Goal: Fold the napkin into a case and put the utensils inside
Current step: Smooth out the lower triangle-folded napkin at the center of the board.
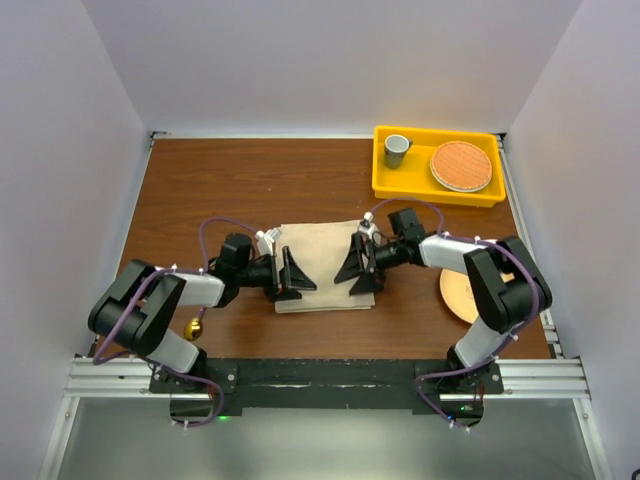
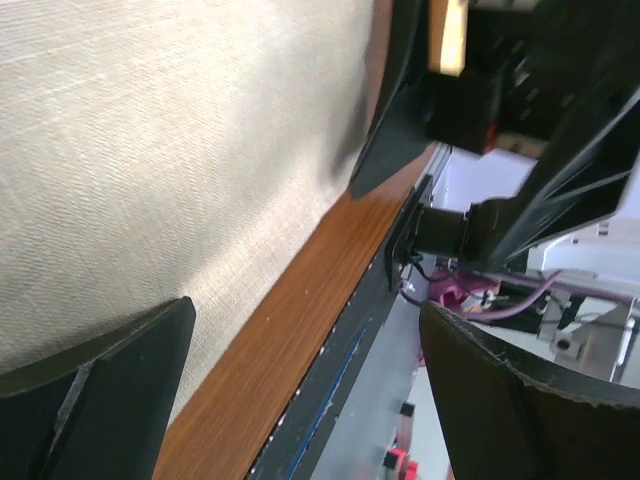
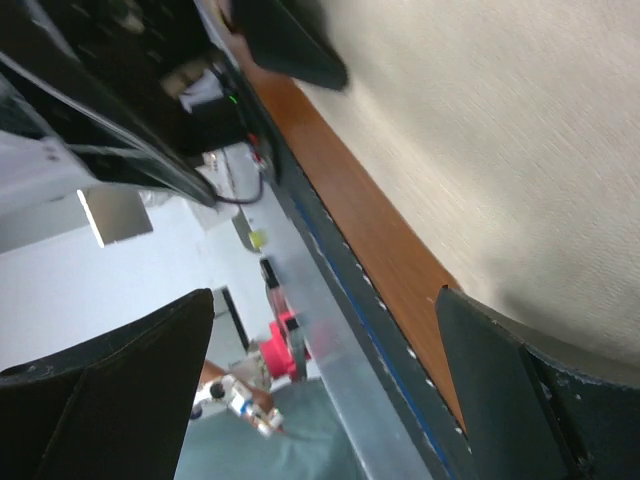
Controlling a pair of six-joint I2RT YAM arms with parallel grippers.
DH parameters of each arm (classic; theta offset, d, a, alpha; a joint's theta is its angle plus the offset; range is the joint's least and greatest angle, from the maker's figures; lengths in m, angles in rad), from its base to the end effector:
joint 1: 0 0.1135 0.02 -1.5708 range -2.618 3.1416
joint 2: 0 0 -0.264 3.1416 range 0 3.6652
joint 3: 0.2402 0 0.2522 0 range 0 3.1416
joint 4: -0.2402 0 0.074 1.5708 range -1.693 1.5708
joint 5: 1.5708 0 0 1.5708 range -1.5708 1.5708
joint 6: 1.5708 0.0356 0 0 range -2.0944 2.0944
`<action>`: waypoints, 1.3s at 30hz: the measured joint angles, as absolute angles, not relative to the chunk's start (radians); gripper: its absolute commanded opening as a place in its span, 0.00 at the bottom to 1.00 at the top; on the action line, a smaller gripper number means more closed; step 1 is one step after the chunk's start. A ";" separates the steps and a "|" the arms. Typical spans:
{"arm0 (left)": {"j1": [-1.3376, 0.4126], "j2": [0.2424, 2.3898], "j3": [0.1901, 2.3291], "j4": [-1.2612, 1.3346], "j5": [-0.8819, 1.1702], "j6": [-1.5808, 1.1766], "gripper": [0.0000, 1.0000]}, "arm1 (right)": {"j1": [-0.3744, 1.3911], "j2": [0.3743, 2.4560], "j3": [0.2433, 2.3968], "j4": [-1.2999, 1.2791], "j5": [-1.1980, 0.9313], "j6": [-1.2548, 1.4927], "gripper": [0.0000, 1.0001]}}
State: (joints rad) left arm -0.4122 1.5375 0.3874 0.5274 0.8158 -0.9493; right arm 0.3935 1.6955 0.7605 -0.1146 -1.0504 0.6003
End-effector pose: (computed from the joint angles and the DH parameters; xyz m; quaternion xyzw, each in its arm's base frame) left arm 0.2150 -0.1223 0.1209 -0.0421 0.8355 -0.5380 0.1035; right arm 0.2581 0.1406 0.1345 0.0422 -0.8449 -0.5321 0.0350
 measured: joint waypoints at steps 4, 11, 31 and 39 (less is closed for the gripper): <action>-0.410 1.508 0.452 0.451 0.849 -0.868 1.00 | 0.328 1.671 0.922 -0.150 -1.030 0.601 0.98; -0.387 1.605 0.687 0.490 0.863 -0.775 0.96 | 0.216 1.891 1.201 -0.070 -0.986 0.602 0.98; -0.275 1.713 0.589 0.483 0.808 -0.776 0.92 | 0.247 2.030 1.073 0.103 -1.020 0.659 0.98; -0.275 1.579 0.690 0.121 0.751 -0.554 1.00 | 0.265 1.989 1.240 -0.281 -0.957 0.458 0.98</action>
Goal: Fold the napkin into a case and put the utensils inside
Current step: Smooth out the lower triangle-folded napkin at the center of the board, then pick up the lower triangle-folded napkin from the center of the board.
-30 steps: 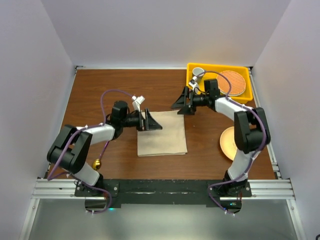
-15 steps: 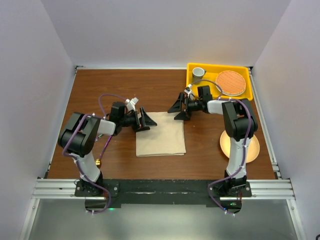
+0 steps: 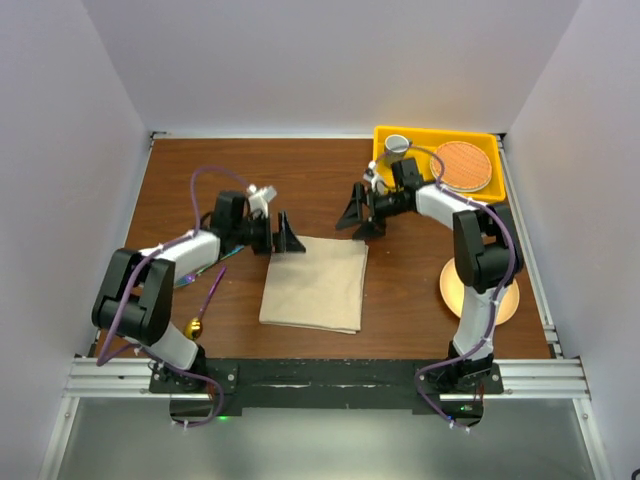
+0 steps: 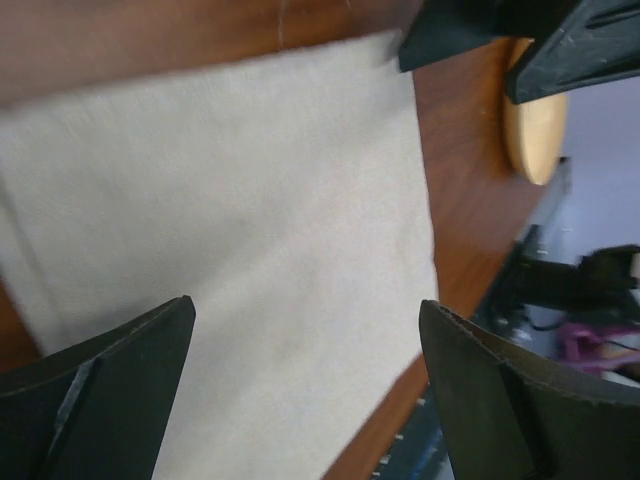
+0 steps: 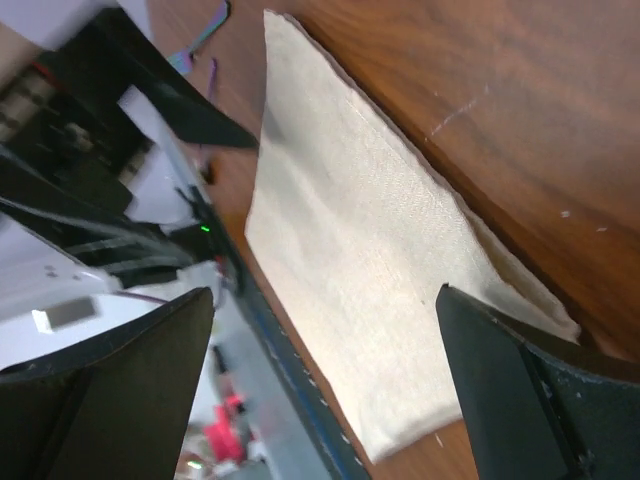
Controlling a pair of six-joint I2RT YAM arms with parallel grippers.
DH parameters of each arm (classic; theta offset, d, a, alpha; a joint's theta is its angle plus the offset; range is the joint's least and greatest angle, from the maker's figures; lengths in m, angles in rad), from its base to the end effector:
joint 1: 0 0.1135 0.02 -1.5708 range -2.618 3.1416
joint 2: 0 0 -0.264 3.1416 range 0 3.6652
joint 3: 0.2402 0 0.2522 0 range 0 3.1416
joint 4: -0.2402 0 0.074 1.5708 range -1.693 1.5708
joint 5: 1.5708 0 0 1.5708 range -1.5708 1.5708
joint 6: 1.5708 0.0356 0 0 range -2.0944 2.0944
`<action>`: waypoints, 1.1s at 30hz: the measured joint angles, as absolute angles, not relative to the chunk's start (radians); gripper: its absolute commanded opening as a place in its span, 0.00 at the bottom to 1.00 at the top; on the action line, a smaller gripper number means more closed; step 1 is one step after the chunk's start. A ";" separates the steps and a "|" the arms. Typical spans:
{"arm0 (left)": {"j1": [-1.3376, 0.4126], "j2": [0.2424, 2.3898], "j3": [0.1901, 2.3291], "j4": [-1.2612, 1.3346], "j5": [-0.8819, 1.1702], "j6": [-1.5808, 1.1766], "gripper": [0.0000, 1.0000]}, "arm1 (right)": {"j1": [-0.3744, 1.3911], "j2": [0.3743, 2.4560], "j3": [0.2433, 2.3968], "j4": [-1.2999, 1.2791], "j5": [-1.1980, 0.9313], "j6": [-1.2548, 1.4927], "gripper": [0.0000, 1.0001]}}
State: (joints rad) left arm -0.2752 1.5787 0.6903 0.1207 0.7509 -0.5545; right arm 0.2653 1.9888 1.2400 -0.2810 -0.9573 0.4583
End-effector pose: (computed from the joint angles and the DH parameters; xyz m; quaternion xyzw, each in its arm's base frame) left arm 0.2774 -0.1036 0.1558 0.0227 0.8680 -0.4555 0.1967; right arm 0.3746 0.1319 0.1510 -0.0401 0.8632 0.4990 0.0647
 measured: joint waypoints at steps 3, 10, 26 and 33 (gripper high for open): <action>-0.269 1.575 0.905 -0.086 0.639 -0.370 1.00 | 0.251 1.988 1.425 -0.479 -0.886 0.313 0.97; -0.181 1.689 1.288 -0.382 0.547 -0.033 0.74 | 0.223 1.942 1.431 -0.679 -0.695 0.159 0.73; -0.153 1.912 1.297 -0.515 0.599 0.090 0.52 | 0.222 2.100 1.436 -0.724 -0.684 0.091 0.49; -0.152 1.999 1.323 -0.492 0.632 0.091 0.49 | 0.222 2.165 1.501 -0.741 -0.743 0.088 0.39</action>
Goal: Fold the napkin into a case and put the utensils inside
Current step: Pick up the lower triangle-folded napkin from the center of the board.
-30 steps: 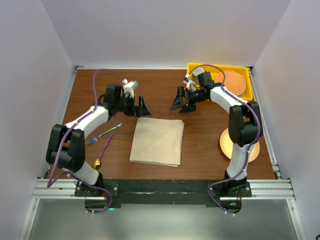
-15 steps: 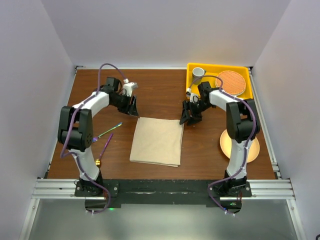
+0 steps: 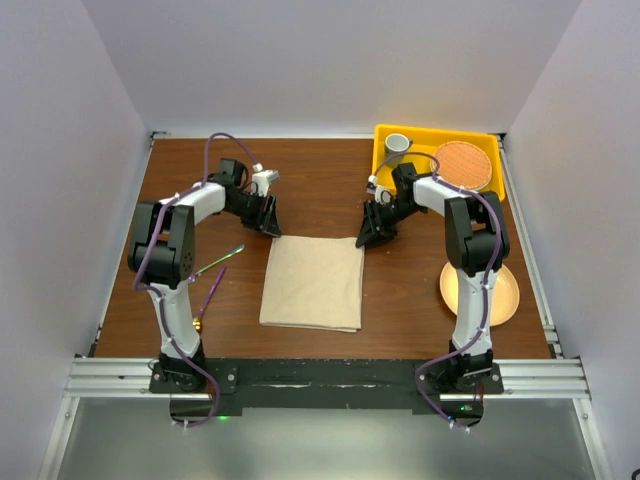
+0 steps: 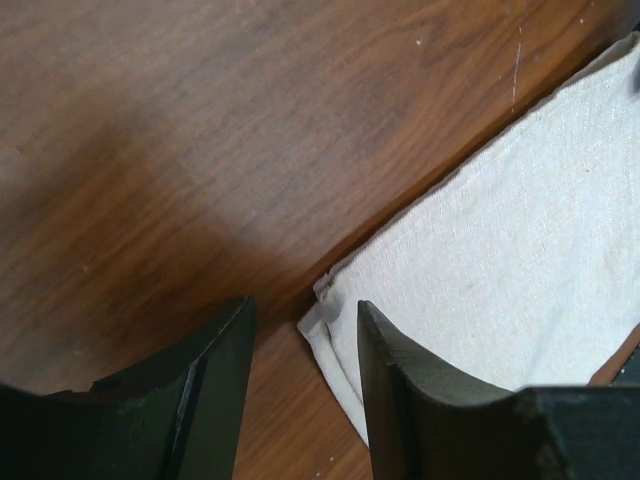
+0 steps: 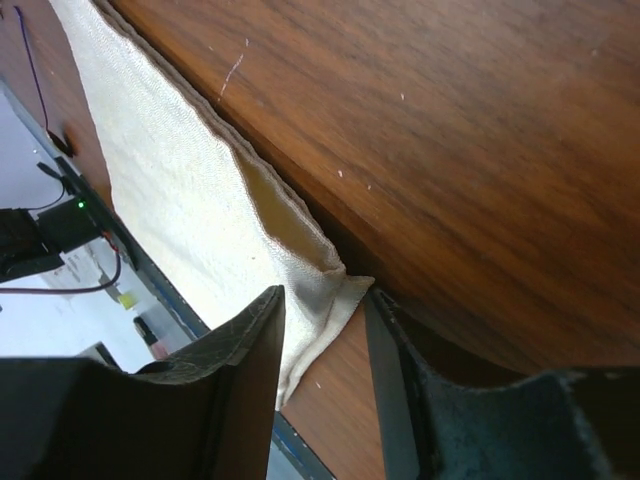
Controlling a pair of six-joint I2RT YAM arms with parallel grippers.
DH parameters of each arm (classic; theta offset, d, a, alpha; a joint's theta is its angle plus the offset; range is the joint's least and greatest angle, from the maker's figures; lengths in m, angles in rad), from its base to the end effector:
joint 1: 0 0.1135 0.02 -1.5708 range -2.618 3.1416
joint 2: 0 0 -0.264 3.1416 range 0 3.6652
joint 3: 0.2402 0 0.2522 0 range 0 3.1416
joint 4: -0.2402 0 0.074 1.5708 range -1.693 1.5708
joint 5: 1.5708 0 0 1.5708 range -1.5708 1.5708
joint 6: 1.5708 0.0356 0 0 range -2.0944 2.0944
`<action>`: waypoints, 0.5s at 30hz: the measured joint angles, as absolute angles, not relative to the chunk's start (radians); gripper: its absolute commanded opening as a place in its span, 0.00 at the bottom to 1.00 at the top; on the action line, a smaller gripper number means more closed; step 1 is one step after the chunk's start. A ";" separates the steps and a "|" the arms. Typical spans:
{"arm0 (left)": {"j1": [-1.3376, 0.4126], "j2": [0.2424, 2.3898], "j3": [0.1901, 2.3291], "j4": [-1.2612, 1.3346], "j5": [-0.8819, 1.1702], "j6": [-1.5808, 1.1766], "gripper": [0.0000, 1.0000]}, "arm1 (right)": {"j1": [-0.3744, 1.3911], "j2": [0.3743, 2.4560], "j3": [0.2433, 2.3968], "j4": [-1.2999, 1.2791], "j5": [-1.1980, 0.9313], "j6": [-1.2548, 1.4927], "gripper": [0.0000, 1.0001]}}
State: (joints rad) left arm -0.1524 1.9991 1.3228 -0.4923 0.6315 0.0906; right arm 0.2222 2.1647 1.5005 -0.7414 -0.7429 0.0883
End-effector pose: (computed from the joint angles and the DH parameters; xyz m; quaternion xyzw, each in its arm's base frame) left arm 0.3906 -0.0813 0.1526 0.1745 0.9170 -0.3100 0.1804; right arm 0.3986 0.1147 0.1297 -0.0920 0.9245 0.3693 0.0200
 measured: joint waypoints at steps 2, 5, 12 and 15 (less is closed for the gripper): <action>-0.153 2.024 1.354 -0.494 0.648 0.098 0.46 | 0.222 2.178 1.512 -0.743 -0.754 0.084 0.39; -0.153 2.043 1.372 -0.493 0.667 0.104 0.42 | 0.222 2.188 1.522 -0.749 -0.765 0.078 0.41; -0.147 2.050 1.375 -0.505 0.685 0.143 0.36 | 0.222 2.197 1.561 -0.788 -0.770 0.047 0.53; -0.139 2.050 1.375 -0.514 0.687 0.152 0.35 | 0.216 2.196 1.569 -0.809 -0.754 0.029 0.53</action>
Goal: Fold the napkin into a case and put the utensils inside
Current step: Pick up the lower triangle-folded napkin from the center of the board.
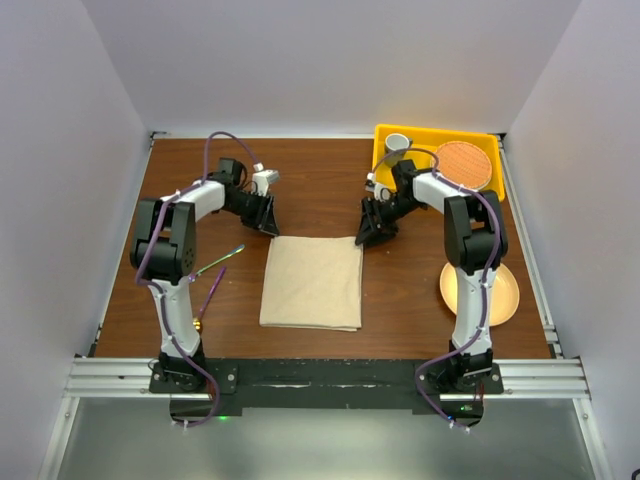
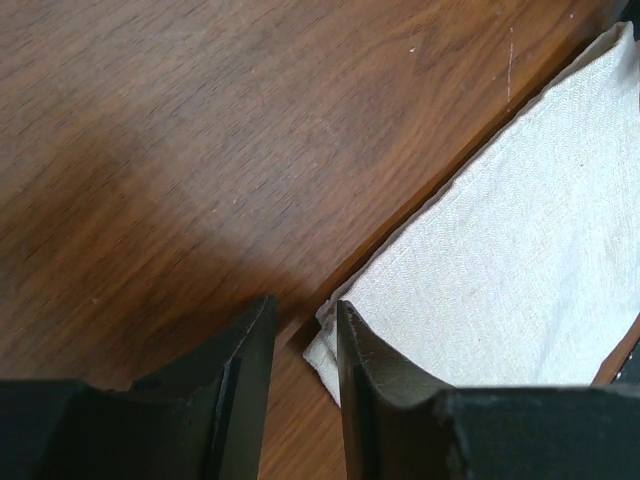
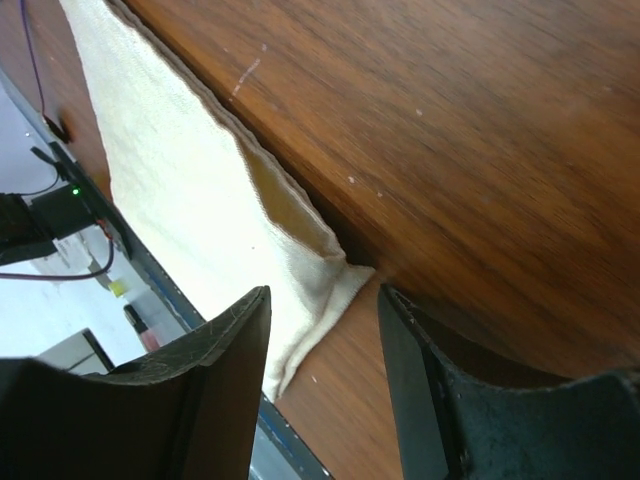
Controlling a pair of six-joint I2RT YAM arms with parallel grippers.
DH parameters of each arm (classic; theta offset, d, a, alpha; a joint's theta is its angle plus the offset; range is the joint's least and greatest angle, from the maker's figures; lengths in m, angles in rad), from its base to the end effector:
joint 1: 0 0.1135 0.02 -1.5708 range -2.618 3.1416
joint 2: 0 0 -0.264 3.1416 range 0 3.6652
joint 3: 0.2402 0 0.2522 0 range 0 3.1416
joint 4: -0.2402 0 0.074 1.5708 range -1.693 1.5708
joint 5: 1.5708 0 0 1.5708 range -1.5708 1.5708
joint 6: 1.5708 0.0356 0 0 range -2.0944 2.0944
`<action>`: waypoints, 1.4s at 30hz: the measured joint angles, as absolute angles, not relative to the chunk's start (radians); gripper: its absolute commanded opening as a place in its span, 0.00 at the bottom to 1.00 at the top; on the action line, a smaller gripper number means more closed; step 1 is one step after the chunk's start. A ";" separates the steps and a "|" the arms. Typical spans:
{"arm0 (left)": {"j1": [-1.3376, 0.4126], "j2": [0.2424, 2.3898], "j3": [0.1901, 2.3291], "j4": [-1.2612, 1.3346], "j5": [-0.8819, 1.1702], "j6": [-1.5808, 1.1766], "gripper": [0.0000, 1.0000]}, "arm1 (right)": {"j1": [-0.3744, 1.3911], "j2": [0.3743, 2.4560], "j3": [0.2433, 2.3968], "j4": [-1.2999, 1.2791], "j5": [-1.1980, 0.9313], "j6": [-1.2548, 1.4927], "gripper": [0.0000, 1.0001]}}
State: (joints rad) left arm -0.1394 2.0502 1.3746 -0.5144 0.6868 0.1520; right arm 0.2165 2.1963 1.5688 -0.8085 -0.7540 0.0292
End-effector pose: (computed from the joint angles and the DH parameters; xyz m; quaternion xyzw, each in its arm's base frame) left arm 0.4011 -0.0791 0.1471 0.1973 0.9055 -0.3295 0.1803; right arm 0.4065 0.1143 0.1332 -0.1114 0.9213 0.3722 0.0171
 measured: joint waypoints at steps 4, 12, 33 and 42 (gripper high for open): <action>-0.133 2.050 1.375 -0.519 0.689 0.161 0.34 | 0.205 2.190 1.571 -0.823 -0.728 0.014 0.53; -0.132 2.050 1.374 -0.521 0.692 0.177 0.34 | 0.202 2.209 1.629 -0.827 -0.700 -0.007 0.56; -0.123 2.054 1.370 -0.516 0.713 0.184 0.34 | 0.203 2.302 1.719 -0.897 -0.818 -0.124 0.44; -0.118 2.054 1.362 -0.503 0.726 0.184 0.34 | 0.205 2.331 1.743 -0.942 -0.857 -0.162 0.38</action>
